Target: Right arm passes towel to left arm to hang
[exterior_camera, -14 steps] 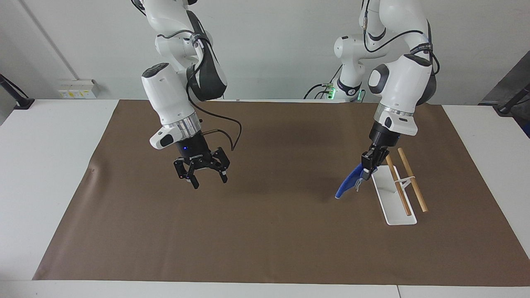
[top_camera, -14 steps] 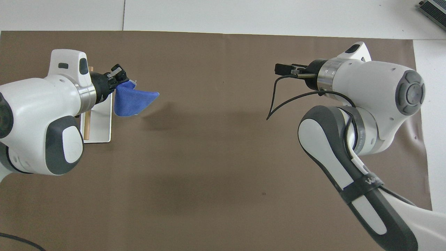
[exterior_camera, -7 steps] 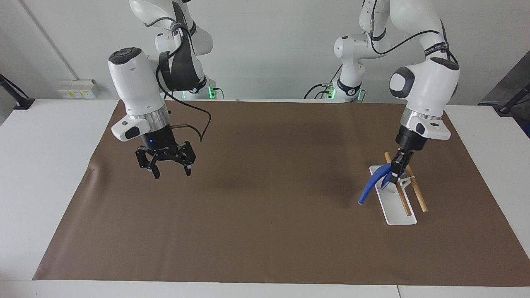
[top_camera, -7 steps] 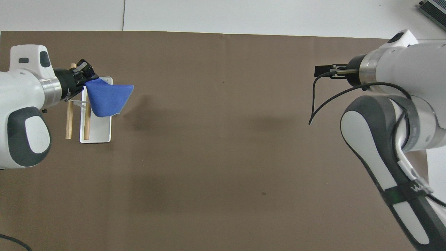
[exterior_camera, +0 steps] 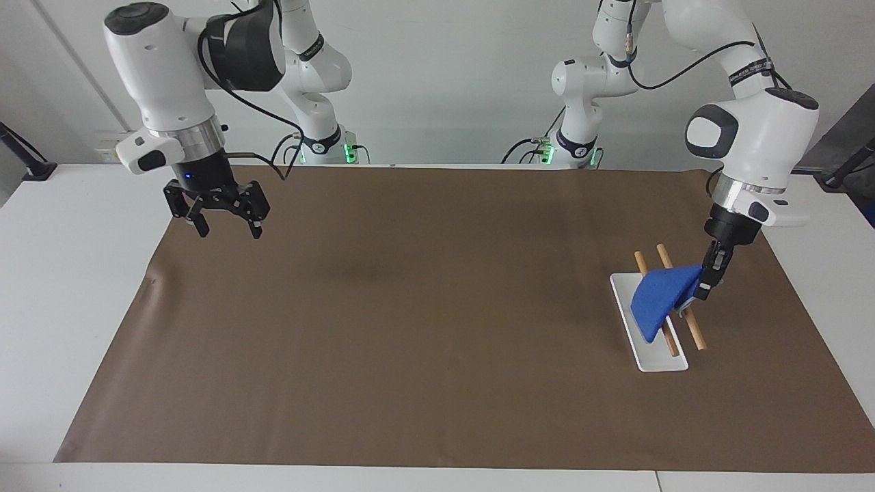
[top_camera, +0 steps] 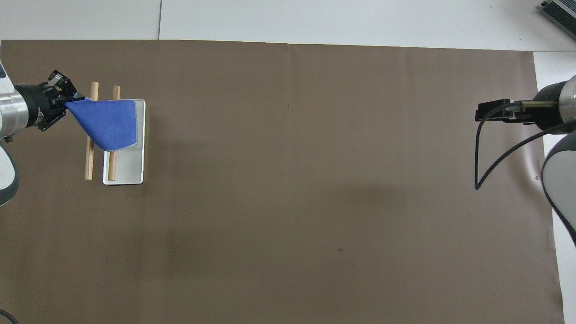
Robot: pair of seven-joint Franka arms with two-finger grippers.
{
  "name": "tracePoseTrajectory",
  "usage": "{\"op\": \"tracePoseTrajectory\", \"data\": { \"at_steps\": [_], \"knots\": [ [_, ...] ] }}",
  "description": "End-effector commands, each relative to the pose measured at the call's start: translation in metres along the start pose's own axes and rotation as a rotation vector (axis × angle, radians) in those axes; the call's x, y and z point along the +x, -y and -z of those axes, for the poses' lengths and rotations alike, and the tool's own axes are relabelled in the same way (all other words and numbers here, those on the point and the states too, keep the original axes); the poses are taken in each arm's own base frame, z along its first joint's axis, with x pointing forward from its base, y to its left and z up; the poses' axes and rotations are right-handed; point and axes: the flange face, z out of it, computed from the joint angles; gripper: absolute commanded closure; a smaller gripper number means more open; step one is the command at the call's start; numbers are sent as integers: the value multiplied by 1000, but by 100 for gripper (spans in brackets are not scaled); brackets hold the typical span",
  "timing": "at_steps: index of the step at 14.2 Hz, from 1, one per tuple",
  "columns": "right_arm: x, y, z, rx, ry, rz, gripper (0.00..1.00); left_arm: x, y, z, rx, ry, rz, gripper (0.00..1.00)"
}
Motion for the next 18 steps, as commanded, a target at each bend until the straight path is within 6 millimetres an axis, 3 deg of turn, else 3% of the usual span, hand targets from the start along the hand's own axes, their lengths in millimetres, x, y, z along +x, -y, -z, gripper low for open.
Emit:
{"op": "tracePoseTrajectory", "data": {
  "at_steps": [1,3,6,11,18],
  "knots": [
    [-5,-21,21,-25,63,-20,0,11,2,3,47,-40,23,100],
    [-22,-38,42,-27,85,-60,0,13,3,4,80,-80,26,100],
    [-43,-39,41,-29,135,-105,0,26,16,5,130,-126,19,100],
    [-48,-32,32,-27,146,-93,0,38,32,8,171,-157,5,100],
    [-52,-53,36,-21,151,-111,0,32,45,-12,194,-138,26,100]
  ]
}}
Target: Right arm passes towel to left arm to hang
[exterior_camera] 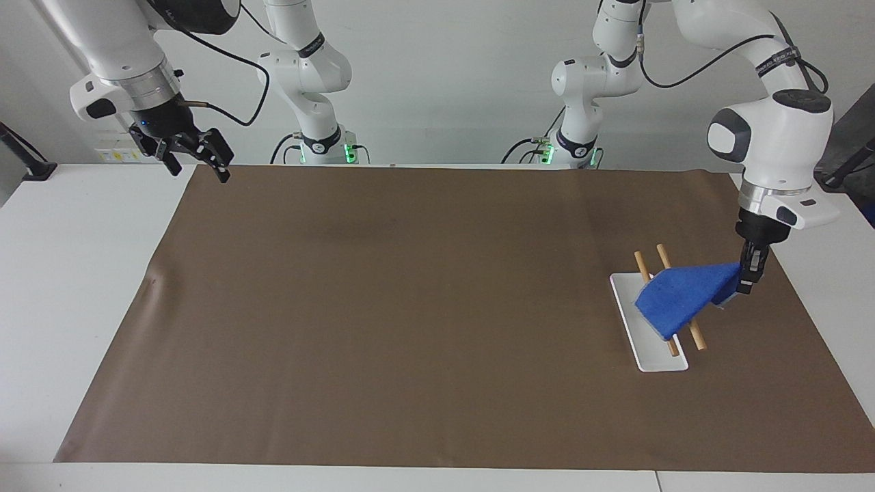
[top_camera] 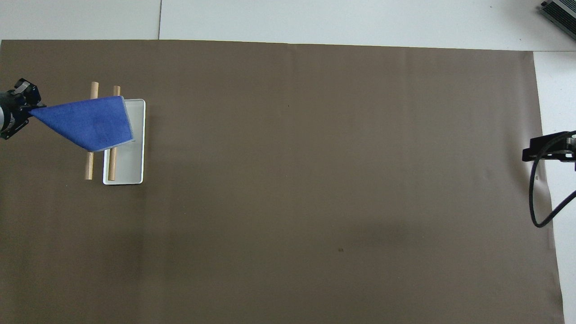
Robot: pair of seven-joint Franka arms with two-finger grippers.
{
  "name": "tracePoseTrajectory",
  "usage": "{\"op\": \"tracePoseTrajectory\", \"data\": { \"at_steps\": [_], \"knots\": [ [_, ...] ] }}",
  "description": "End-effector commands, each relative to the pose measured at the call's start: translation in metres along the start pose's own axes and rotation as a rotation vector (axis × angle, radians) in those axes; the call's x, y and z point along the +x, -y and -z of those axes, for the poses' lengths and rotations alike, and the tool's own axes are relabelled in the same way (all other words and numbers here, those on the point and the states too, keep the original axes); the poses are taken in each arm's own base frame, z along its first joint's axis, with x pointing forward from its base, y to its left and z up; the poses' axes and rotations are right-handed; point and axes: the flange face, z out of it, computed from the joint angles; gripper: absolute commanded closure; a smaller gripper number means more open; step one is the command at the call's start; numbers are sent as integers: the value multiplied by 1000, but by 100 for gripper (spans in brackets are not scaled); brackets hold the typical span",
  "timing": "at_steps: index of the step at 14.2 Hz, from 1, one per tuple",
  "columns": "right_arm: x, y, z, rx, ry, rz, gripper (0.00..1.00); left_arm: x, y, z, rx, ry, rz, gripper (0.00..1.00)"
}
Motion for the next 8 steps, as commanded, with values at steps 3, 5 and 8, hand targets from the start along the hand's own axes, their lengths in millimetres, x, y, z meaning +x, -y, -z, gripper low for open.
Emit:
{"op": "tracePoseTrajectory", "data": {
  "at_steps": [3,5,8],
  "knots": [
    [-10,-7,3,-6,-3,0,0,-9,-4,-18,4,-11,38,100],
    [-9,8,5,-21,-18,26,0,-12,-7,-20,-7,-15,40,100],
    [-7,11,7,-33,-26,32,0,-15,-10,-22,-15,-17,73,100]
  ]
}}
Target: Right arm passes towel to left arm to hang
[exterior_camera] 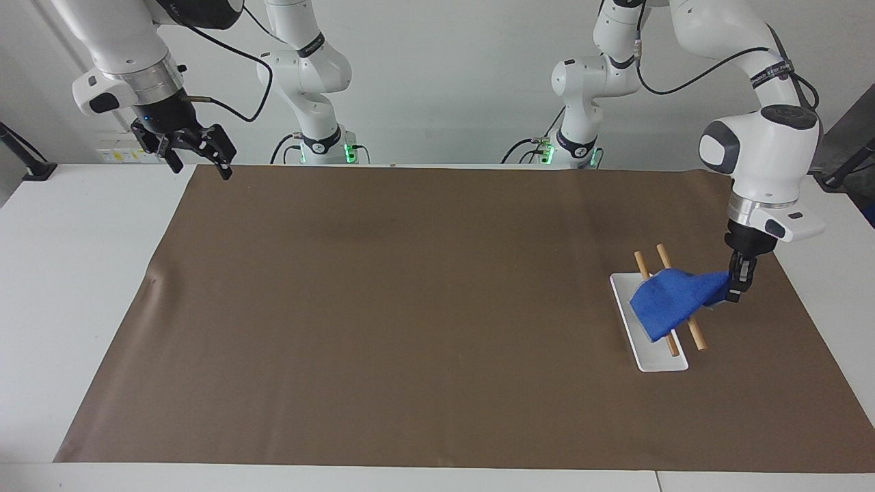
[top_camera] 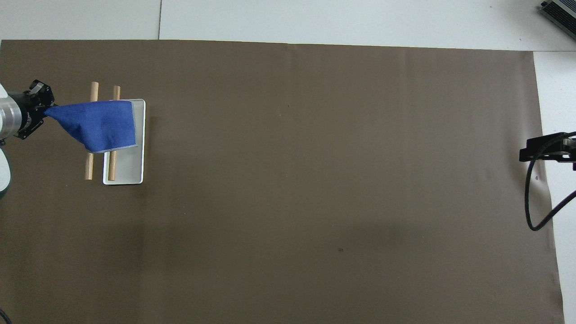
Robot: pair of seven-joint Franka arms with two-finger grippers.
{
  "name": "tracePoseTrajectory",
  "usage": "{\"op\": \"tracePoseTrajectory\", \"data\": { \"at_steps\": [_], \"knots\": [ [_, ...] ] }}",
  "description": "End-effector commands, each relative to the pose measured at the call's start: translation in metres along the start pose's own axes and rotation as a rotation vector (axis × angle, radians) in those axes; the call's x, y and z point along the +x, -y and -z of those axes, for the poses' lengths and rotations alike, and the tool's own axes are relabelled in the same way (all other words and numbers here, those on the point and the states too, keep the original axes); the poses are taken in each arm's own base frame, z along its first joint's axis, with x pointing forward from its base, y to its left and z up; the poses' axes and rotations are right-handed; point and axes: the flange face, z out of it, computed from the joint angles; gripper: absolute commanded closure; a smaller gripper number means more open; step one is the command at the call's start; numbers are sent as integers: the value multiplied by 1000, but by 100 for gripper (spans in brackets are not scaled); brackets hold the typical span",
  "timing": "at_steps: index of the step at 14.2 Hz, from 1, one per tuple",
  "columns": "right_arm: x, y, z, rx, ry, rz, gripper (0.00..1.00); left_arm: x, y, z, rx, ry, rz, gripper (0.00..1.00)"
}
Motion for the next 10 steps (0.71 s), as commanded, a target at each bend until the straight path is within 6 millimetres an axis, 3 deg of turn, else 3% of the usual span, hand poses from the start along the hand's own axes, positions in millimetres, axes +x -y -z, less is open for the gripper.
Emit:
{"op": "tracePoseTrajectory", "data": {
  "at_steps": [1,8,10],
  "knots": [
    [-4,-4,3,-19,-13,0,0,-5,-5,-7,-18,-26,36,100],
    [-3,7,4,-26,-26,27,0,-9,3,-19,-55,-44,60,100],
    [-4,8,1,-26,-12,55,0,-12,6,-33,-45,-36,58,100]
  ]
}}
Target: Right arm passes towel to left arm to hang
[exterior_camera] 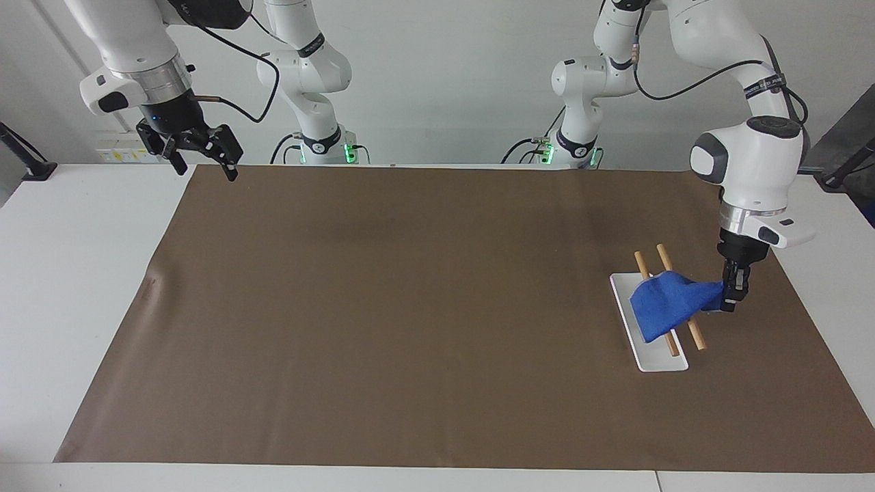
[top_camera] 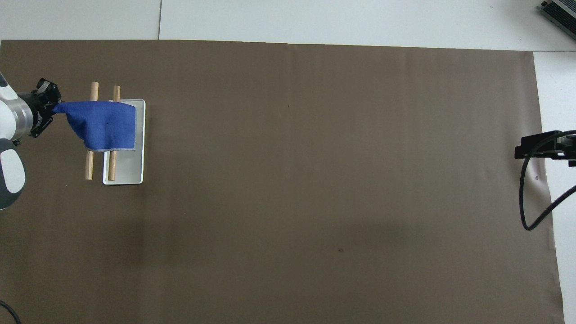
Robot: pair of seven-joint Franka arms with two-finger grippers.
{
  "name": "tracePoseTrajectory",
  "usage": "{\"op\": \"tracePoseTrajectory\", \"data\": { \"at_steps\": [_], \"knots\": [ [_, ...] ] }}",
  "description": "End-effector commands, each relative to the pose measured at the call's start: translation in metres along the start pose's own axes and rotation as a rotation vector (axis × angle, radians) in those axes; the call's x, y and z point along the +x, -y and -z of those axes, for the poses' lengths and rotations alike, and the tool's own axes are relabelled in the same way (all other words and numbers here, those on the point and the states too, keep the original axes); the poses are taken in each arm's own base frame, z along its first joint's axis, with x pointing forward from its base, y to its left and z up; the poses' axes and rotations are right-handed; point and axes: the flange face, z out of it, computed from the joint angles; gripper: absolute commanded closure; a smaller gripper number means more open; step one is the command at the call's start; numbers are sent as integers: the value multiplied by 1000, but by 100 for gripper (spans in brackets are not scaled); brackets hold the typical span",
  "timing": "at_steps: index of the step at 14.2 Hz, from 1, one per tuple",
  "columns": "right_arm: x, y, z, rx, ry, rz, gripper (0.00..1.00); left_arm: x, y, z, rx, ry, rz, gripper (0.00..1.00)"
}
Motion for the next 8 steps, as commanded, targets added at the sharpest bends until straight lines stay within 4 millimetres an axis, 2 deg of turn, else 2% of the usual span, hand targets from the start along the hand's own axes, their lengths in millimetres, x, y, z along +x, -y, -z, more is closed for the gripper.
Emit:
{"op": "tracePoseTrajectory", "data": {
  "at_steps": [1,4,6,8],
  "knots": [
    [-4,2,0,-24,-5,32,0,-5,6,-22,-3,-16,-1,100],
    [-2,3,0,-23,-22,29,0,-1,11,-29,-1,-20,-8,100],
    [-3,1,-1,-24,-13,26,0,-3,13,-47,2,-17,-9,100],
    [-3,-4,-5,-24,26,21,0,0,15,-53,-10,-28,-6,100]
  ]
}}
